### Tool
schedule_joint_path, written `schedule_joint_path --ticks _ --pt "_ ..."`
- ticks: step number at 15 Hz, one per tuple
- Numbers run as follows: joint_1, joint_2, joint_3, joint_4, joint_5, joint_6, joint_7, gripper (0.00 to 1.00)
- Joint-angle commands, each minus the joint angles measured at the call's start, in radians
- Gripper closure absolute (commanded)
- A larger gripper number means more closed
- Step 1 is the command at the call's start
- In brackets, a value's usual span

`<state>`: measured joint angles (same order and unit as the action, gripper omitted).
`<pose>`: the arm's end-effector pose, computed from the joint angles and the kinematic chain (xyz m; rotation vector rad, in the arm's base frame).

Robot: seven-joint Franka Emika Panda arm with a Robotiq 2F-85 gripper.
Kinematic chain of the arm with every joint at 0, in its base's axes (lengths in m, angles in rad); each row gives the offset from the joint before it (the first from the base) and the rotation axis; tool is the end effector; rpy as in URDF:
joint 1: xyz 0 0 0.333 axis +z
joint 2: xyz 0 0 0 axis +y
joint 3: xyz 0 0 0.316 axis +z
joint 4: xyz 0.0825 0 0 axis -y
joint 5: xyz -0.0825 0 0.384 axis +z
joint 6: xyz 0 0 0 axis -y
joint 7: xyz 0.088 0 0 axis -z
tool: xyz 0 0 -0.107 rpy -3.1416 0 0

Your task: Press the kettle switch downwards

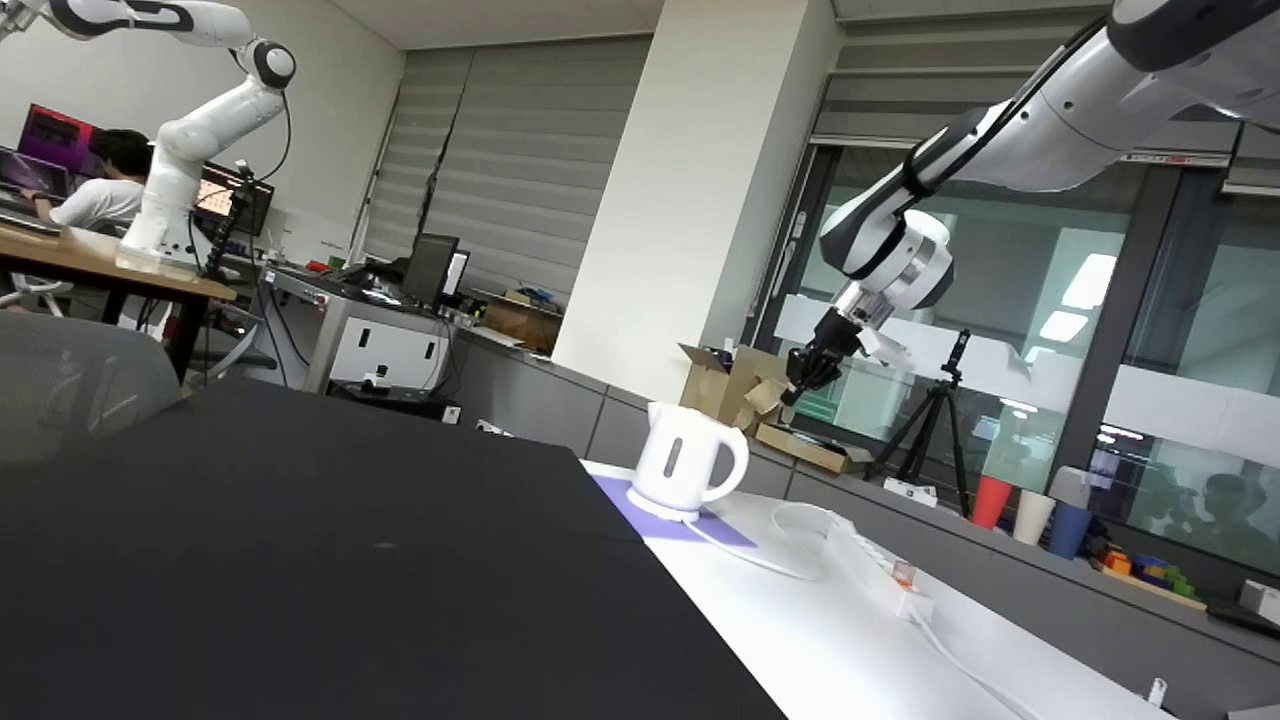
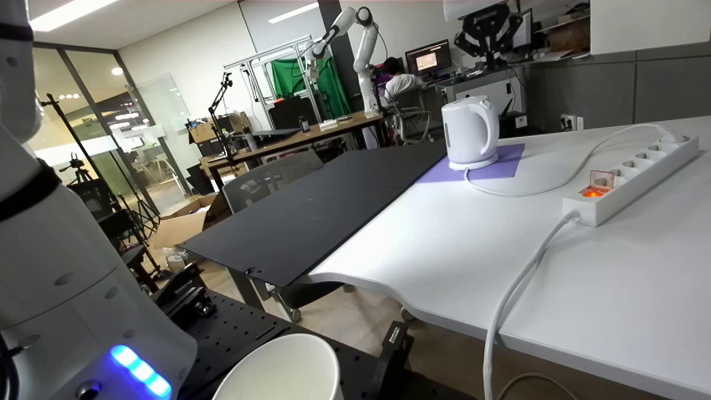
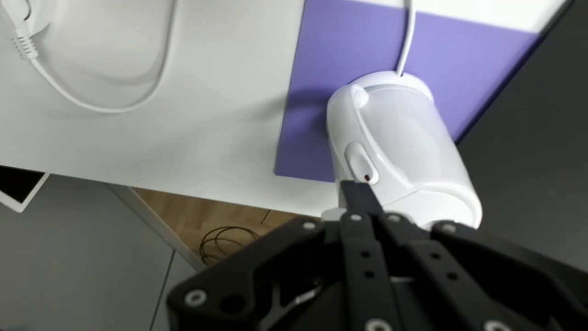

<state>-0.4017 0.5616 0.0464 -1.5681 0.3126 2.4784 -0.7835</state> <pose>0.6788 -0.2591 0.3525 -3.0250 -0.3083 -0.6607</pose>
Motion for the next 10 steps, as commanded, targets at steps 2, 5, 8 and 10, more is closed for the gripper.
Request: schedule_joint_path --ticks 2,5,8,10 --pt "0.012 -0.017 -0.013 0.024 -0.014 -0.132 0.035 1.00" --pt "0.020 -0.017 -0.018 0.024 -0.013 -0.150 0.037 0.74" --pt "0.024 -0.017 -0.018 0.021 -0.010 -0.152 0.032 0.59" --pt "0.025 -0.019 -0.018 0.019 -0.010 -0.149 0.030 0.46"
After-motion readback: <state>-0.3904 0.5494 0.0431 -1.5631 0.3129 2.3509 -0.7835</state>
